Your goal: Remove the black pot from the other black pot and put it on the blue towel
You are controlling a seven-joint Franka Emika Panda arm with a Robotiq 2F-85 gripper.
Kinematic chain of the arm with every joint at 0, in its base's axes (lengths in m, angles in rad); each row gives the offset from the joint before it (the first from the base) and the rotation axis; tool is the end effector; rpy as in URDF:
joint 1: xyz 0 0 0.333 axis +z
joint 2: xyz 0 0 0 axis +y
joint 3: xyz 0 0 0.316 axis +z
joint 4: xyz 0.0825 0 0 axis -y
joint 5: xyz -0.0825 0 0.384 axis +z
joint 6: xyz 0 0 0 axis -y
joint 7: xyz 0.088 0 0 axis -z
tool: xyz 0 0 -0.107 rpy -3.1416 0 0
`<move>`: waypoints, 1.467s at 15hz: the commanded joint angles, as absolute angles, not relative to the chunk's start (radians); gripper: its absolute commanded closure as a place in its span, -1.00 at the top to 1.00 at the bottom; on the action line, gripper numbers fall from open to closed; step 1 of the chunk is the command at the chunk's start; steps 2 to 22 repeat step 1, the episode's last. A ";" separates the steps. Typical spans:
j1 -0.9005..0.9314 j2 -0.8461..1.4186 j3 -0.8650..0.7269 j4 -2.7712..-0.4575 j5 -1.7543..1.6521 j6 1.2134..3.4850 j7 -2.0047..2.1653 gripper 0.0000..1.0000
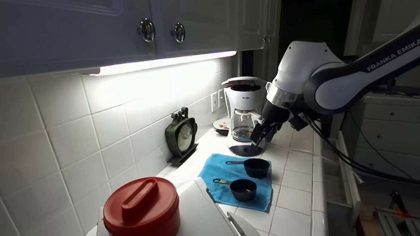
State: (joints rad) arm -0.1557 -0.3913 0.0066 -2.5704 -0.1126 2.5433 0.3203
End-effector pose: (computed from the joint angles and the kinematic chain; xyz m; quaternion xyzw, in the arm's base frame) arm 0.4337 -0.0637 0.4361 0.9642 -0.1895 0.1836 0.0253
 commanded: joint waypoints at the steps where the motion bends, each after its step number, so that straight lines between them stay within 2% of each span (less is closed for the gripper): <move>1: -0.169 -0.434 0.023 -2.607 -0.120 2.550 0.342 1.00; 22: -0.169 -0.434 0.023 -2.607 -0.120 2.550 0.342 1.00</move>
